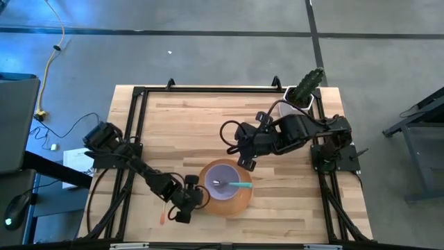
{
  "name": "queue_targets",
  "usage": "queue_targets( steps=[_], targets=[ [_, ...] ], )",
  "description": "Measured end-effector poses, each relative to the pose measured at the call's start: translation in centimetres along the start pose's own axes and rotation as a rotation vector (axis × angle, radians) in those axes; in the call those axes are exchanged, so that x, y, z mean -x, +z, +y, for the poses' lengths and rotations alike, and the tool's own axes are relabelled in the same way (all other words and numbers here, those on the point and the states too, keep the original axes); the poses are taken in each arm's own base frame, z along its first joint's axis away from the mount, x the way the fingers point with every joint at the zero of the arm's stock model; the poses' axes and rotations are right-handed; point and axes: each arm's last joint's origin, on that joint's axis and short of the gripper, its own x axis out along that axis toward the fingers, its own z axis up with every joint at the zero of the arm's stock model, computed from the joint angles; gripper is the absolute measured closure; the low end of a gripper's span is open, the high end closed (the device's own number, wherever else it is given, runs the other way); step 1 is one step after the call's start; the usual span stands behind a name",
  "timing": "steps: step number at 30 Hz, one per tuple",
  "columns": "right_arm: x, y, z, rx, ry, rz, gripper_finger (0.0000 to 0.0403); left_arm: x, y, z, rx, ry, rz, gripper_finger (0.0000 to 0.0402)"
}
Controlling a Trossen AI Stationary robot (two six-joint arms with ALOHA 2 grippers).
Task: Set table place
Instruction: Adjust the orange plate
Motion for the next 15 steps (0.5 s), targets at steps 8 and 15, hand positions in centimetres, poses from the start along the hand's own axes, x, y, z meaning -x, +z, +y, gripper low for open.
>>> queue_targets(
  steps=[8, 15],
  targets=[
    [0.1, 0.0, 0.0, -0.012, 0.01, 0.004, 0.0403, -0.7, 1.2, 3.2, 0.09, 0.102, -0.027, 0.0401],
    [1.3, -0.3, -0.5, -0.078, 0.02, -0.023, 0.0403, -0.5, 1.3, 5.5, 0.117, 0.147, 0.03, 0.0401]
  ],
)
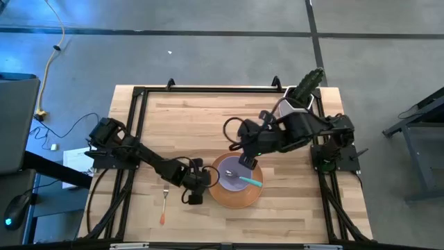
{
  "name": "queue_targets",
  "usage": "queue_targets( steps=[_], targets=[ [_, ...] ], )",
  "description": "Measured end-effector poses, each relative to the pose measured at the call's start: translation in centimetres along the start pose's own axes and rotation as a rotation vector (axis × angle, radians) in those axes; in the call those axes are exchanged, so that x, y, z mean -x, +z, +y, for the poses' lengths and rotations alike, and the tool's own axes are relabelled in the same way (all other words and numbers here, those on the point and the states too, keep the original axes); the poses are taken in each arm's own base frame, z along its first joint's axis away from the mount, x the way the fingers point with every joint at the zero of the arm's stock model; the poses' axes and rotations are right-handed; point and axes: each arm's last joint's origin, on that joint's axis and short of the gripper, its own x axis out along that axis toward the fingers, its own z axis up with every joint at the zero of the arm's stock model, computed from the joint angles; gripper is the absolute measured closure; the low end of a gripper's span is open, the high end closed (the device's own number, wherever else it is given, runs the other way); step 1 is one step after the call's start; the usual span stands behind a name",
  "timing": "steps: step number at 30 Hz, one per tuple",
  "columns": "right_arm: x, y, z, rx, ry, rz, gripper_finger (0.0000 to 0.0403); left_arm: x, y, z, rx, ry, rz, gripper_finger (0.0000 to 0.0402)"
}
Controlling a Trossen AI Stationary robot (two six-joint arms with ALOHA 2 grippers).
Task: Set table place
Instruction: Adjust the orange plate
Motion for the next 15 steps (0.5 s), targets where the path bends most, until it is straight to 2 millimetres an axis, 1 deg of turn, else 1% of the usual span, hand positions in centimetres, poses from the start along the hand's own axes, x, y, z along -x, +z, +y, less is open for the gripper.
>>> queue_targets(
  steps=[2, 4, 6, 8, 10, 12, 14, 15],
  targets=[
    [1.1, -0.8, 0.0, -0.057, 0.017, -0.006, 0.0403, 0.8, -0.2, 0.2, -0.007, 0.009, 0.028, 0.0401],
    [2.2, -2.3, 0.2, -0.131, 0.021, -0.009, 0.0403, 2.1, -0.7, 0.4, -0.02, 0.031, 0.07, 0.0401],
    [2.8, -4.4, 0.5, -0.22, 0.003, -0.005, 0.0403, 3.4, -0.9, 0.7, -0.02, 0.07, 0.075, 0.0401],
    [2.9, -7.2, 0.9, -0.324, -0.022, 0.026, 0.0403, 5.0, -1.0, 1.3, -0.021, 0.104, 0.07, 0.0401],
    [1.9, -10.5, 1.5, -0.418, -0.055, 0.114, 0.0403, 6.5, -0.7, 1.9, -0.011, 0.127, 0.032, 0.0402],
    [0.4, -14.1, 2.3, -0.51, -0.116, 0.257, 0.0403, 8.0, -0.8, 2.8, 0.001, 0.153, 0.026, 0.0401],
    [-1.0, -17.6, 3.1, -0.58, -0.189, 0.387, 0.0403, 9.2, -0.6, 3.7, 0.029, 0.161, 0.005, 0.0401],
    [-1.6, -19.0, 3.6, -0.604, -0.206, 0.424, 0.0403, 9.6, -0.6, 4.3, 0.041, 0.175, 0.003, 0.0401]
  ],
)
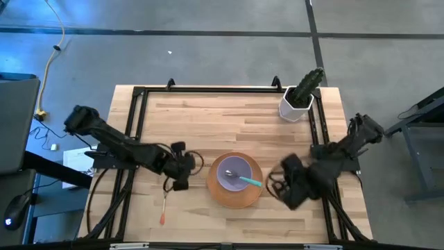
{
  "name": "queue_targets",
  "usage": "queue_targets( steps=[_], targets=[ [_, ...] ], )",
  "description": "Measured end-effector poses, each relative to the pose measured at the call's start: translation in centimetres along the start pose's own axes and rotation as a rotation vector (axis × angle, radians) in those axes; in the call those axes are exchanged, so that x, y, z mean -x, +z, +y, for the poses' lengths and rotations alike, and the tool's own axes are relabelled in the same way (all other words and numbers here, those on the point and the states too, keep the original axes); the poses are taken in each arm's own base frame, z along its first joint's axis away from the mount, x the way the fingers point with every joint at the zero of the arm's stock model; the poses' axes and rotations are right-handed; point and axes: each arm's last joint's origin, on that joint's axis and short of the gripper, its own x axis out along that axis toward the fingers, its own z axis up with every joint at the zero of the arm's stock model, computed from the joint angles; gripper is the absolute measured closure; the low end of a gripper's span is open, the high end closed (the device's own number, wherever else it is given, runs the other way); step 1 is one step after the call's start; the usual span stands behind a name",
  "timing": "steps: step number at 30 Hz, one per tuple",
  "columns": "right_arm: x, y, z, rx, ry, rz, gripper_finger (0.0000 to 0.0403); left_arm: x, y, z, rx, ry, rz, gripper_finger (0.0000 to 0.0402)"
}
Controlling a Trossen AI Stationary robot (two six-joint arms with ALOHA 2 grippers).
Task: Set table place
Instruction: Adjust the orange plate
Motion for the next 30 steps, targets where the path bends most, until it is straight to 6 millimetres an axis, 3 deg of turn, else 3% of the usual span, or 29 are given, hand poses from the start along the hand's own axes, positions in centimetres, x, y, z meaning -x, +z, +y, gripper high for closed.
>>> queue_targets(
  steps=[7, 10, 13, 18, 30],
  targets=[
    [-8.2, -5.4, 1.9, -0.244, 0.291, 0.009, 0.0403, 1.2, -0.7, 3.3, 0.061, 0.077, 0.01, 0.0401],
    [-11.8, -6.4, 2.2, -0.273, 0.289, 0.036, 0.0403, 1.7, -0.9, 4.3, 0.062, 0.094, 0.019, 0.0401],
    [-14.0, -6.6, 2.3, -0.288, 0.241, 0.043, 0.0403, 2.4, -1.1, 4.7, 0.053, 0.101, 0.003, 0.0401],
    [-15.5, -5.4, 2.8, -0.304, 0.201, 0.015, 0.0403, 3.4, -1.5, 5.2, 0.053, 0.104, -0.01, 0.0401],
    [-16.8, -1.0, 4.0, -0.266, 0.206, -0.046, 0.0403, 5.6, -2.7, 6.5, 0.076, 0.139, -0.026, 0.0401]
  ],
)
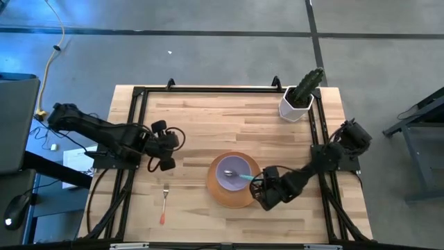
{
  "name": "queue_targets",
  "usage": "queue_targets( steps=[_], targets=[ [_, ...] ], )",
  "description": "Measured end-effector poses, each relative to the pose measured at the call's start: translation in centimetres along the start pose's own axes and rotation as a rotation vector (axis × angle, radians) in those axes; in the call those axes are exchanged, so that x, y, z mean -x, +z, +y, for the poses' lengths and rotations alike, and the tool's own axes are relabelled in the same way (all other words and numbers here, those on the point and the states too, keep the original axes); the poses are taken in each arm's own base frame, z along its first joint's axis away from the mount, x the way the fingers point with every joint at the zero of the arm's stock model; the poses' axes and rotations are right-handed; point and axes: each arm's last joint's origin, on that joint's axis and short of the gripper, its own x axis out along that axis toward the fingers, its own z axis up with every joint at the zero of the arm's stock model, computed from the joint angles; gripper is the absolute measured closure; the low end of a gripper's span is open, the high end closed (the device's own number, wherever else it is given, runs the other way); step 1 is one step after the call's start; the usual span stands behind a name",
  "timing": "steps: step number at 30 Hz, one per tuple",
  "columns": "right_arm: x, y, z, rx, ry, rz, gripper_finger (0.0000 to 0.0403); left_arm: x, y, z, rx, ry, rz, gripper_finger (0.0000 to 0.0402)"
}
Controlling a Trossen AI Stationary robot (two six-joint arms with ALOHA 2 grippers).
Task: Set table place
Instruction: Adjust the orange plate
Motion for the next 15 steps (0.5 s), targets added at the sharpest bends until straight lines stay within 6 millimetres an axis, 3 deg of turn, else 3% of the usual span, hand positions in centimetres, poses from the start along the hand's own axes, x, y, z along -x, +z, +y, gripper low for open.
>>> queue_targets(
  steps=[15],
  targets=[
    [-1.1, 3.5, 0.7, 0.068, -0.034, -0.044, 0.0403, 0.9, -0.5, 0.8, 0.006, 0.007, -0.01, 0.0401]
  ],
)
